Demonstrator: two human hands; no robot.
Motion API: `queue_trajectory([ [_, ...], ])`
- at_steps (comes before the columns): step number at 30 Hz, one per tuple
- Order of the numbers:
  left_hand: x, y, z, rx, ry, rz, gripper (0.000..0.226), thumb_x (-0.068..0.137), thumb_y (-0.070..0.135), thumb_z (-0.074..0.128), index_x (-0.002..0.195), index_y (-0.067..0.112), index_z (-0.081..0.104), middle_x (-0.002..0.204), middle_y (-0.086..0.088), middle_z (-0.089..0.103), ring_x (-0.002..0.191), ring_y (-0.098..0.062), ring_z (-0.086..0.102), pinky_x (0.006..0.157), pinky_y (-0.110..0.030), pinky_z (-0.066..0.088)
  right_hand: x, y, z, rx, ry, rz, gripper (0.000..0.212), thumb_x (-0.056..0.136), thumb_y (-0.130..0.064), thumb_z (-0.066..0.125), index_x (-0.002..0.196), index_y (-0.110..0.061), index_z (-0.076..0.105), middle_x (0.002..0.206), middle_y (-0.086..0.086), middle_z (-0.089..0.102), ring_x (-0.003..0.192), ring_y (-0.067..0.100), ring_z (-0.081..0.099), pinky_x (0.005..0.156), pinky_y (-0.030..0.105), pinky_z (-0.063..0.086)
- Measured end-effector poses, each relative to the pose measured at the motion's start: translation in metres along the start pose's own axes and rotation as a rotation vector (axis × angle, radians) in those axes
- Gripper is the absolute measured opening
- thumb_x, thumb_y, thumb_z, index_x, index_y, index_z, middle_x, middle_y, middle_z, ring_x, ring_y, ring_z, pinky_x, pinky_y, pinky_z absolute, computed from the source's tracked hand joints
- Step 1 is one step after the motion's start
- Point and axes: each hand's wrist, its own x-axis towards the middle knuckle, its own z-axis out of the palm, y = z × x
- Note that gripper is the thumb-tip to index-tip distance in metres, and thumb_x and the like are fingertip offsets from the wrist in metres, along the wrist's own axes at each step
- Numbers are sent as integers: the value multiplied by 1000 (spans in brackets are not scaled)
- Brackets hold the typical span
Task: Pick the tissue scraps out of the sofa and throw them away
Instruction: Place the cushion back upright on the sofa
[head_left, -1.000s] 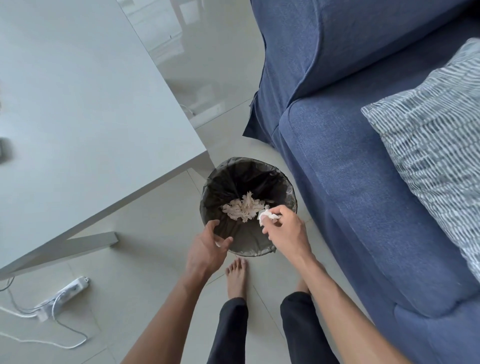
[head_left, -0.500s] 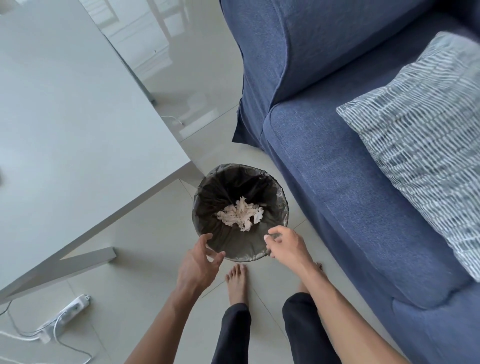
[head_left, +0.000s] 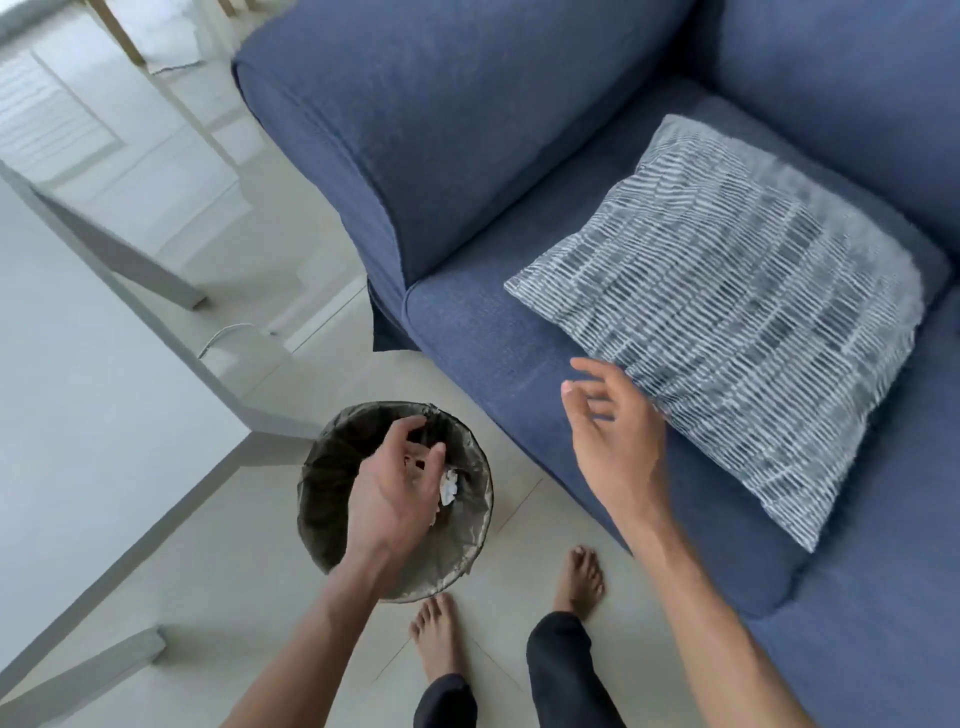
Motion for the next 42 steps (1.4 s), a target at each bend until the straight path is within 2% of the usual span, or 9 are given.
queue_trajectory([
  [4,30,83,11,-18,57,246,34,98,41,61,128,24,58,98,11,69,75,-6,68,72,-33,55,21,-14,-52,44,143,-47,21,101,-26,61,121,-24,67,97,-15,69,89,-13,64,75,3,49],
  [8,56,161,30,1,123,455,35,97,47,61,126,27,60,112,11,67,82,-3,62,75,-31,52,52,-10,-104,3,303,-52,28,101,-27,61,127,-19,66,107,-3,67,101,12,64,85,23,53],
  [12,90,224,56,106,46,565,47,96,52,59,134,24,57,132,4,58,112,-11,60,88,-36,52,91,14,-154,-183,450,55,37,98,-31,65,130,-14,63,127,10,60,118,25,54,93,26,42],
  [16,124,279,87,228,-91,481,66,97,61,51,147,19,47,148,-9,50,138,-26,47,113,-49,40,122,44,-197,-262,468,278,62,91,-48,69,144,-20,52,144,13,47,135,34,43,113,51,37],
  [20,146,314,112,176,-212,194,86,89,81,38,158,31,29,157,-15,38,143,-35,41,120,-54,31,141,69,-219,-48,322,462,88,83,-67,68,155,-34,30,155,10,32,139,30,42,109,37,37],
  [25,164,320,132,149,-322,71,105,70,91,54,157,42,21,151,-9,48,140,-31,45,118,-51,35,151,87,-217,98,215,486,100,76,-79,64,156,-48,13,163,0,29,141,28,43,93,35,35],
  [31,156,324,143,-83,-124,204,62,79,55,75,135,36,55,106,24,68,100,-2,67,96,-34,53,155,84,-212,219,406,372,84,83,-55,75,153,-43,30,152,-10,49,138,14,49,113,37,42],
  [36,152,357,130,-277,-79,389,54,86,20,72,137,31,57,118,14,72,105,-9,71,96,-43,58,167,53,-228,193,588,185,74,88,-30,75,150,-41,36,145,-11,55,130,10,56,111,44,48],
  [42,190,445,117,-448,-92,671,59,90,11,72,142,21,48,123,6,70,109,-7,70,91,-26,59,226,12,-278,106,853,-182,81,86,-20,70,156,-19,29,155,0,44,140,17,47,114,43,44],
])
